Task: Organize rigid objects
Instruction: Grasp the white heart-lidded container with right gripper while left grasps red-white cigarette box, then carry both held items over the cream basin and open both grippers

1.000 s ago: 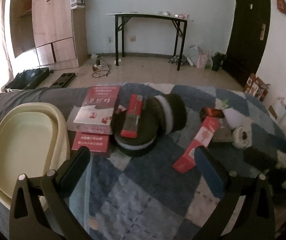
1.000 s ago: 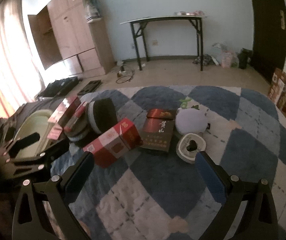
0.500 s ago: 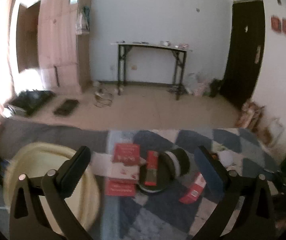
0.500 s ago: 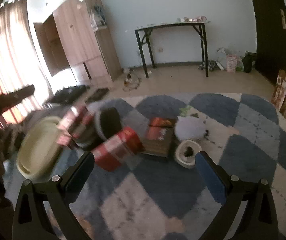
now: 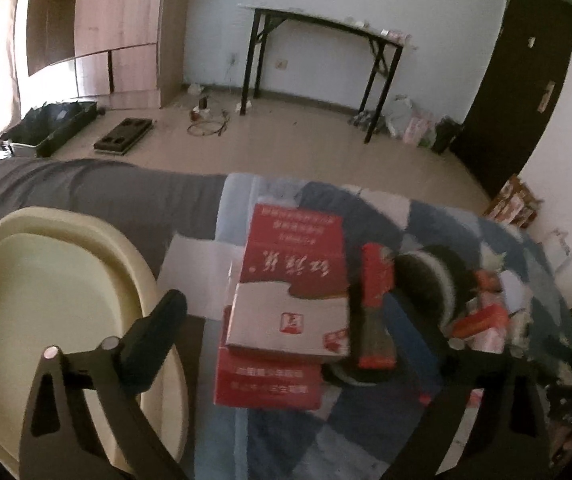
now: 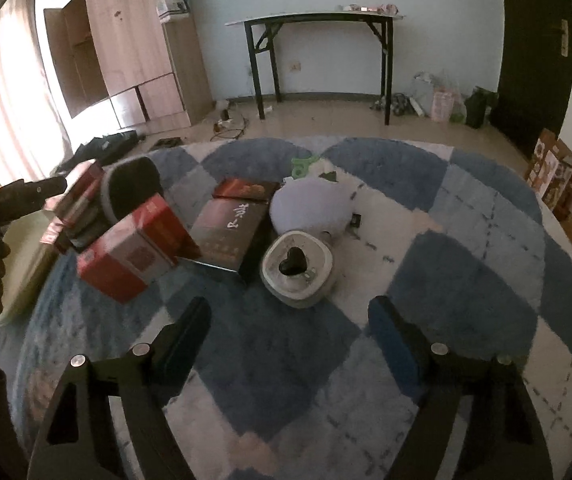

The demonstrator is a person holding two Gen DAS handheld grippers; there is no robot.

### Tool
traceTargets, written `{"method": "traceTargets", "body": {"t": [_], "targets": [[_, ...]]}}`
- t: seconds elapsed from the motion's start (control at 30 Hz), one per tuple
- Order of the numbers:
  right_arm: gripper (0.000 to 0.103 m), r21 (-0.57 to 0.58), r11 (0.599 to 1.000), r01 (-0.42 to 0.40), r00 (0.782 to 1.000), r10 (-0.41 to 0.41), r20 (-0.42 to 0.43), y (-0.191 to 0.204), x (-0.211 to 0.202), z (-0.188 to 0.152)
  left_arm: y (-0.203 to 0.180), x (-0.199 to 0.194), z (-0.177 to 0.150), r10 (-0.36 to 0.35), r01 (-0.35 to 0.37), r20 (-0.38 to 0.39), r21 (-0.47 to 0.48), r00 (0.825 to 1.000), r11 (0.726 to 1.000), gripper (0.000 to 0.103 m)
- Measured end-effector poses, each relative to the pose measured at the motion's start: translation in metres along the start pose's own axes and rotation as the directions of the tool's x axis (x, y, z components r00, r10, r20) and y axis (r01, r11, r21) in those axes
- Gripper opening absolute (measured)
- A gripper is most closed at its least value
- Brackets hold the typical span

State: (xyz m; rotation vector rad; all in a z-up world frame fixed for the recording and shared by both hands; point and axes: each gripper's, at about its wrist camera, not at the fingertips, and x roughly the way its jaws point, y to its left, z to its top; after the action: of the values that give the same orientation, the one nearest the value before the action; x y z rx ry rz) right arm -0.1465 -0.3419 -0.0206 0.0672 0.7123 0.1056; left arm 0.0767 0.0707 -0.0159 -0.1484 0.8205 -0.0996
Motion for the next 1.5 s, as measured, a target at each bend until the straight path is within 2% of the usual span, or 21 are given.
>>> {"method": "traceTargets", "body": {"t": [0.07, 0.1, 0.17, 0.23, 0.27, 0.4, 0.63, 0.77, 0.9, 1.0, 1.1, 1.17, 1.23, 1.27, 1.3, 1.33, 1.43, 1.5], "targets": [[0.087, 0.025, 1.000, 0.000, 0.999, -0.001, 0.043, -0.002, 0.010, 0.001, -0.001, 0.006, -0.002, 0.006, -0.006, -0.010, 0.005, 1.000, 1.000, 0.090], [0.087, 0.040, 0.999, -0.012, 0.999, 0.010, 0.049, -0.004, 0.017, 0.000, -0.001, 0.006, -0.002, -0.004, 0.004, -0.004, -0.002, 1.000, 1.000, 0.089], [0.084, 0.025, 1.000, -0.008, 0.996, 0.006, 0.084, -0.003, 0.024, -0.003, -0.001, 0.005, -0.002, -0.030, 0.030, 0.001, -0.017, 1.000, 0.999, 0.081], [0.076, 0.005, 1.000, 0.005, 0.995, -0.005, 0.096, -0.004, 0.037, -0.006, 0.001, 0.005, -0.002, -0.027, 0.027, 0.002, -0.015, 1.000, 1.000, 0.063], [0.067, 0.006, 1.000, -0.011, 0.996, 0.011, 0.087, -0.005, 0.043, -0.006, 0.002, 0.006, -0.002, -0.010, 0.010, -0.001, -0.008, 1.000, 1.000, 0.060], [0.052, 0.018, 1.000, -0.022, 0.998, 0.021, 0.056, -0.010, 0.059, -0.004, 0.007, 0.005, -0.001, -0.029, 0.029, 0.000, -0.017, 1.000, 0.999, 0.060], [0.051, 0.038, 0.998, -0.051, 0.997, 0.048, 0.064, -0.015, 0.057, -0.002, 0.008, -0.021, 0.004, -0.019, 0.019, 0.059, -0.003, 0.998, 1.000, 0.060], [0.051, 0.019, 0.999, -0.040, 0.997, 0.039, 0.060, -0.014, 0.039, -0.003, 0.018, -0.058, 0.010, 0.013, -0.012, 0.135, -0.007, 0.991, 1.000, 0.059], [0.051, -0.021, 0.997, -0.071, 0.986, 0.073, 0.147, 0.002, 0.000, 0.006, 0.036, -0.099, 0.009, 0.060, -0.065, 0.183, 0.022, 0.981, 0.998, 0.058], [0.051, -0.170, 0.981, -0.097, 0.958, 0.139, 0.251, 0.045, -0.039, 0.013, 0.070, -0.122, 0.001, 0.094, -0.092, 0.193, -0.017, 0.977, 0.996, 0.057], [0.051, -0.277, 0.937, -0.210, 0.918, 0.287, 0.274, 0.097, -0.064, 0.016, 0.112, -0.126, -0.007, 0.128, -0.110, 0.190, -0.103, 0.973, 0.989, 0.057], [0.051, -0.334, 0.885, -0.323, 0.884, 0.408, 0.227, 0.137, -0.065, 0.020, 0.147, -0.122, -0.015, 0.141, -0.105, 0.178, -0.196, 0.974, 0.975, 0.057], [0.051, -0.420, 0.818, -0.394, 0.860, 0.489, 0.146, 0.185, -0.055, 0.023, 0.175, -0.116, -0.025, 0.177, -0.134, 0.141, -0.271, 0.974, 0.953, 0.057], [0.051, -0.454, 0.779, -0.432, 0.842, 0.529, 0.108, 0.208, -0.049, 0.026, 0.189, -0.111, -0.031, 0.180, -0.136, 0.118, -0.309, 0.977, 0.941, 0.057], [0.051, -0.486, 0.728, -0.484, 0.815, 0.577, 0.054, 0.233, -0.041, 0.029, 0.200, -0.106, -0.035, 0.187, -0.145, 0.095, -0.338, 0.978, 0.930, 0.057], [0.051, -0.517, 0.686, -0.512, 0.803, 0.597, -0.004, 0.256, -0.033, 0.031, 0.208, -0.100, -0.039, 0.206, -0.169, 0.066, -0.361, 0.976, 0.917, 0.057], [0.051, -0.588, 0.617, -0.523, 0.811, 0.573, -0.119, 0.306, -0.006, 0.031, 0.224, -0.088, -0.052, 0.228, -0.201, 0.016, -0.413, 0.974, 0.888, 0.057], [0.051, -0.619, 0.590, -0.518, 0.825, 0.536, -0.180, 0.334, 0.013, 0.027, 0.232, -0.080, -0.057, 0.233, -0.218, -0.020, -0.435, 0.972, 0.874, 0.057]]}}
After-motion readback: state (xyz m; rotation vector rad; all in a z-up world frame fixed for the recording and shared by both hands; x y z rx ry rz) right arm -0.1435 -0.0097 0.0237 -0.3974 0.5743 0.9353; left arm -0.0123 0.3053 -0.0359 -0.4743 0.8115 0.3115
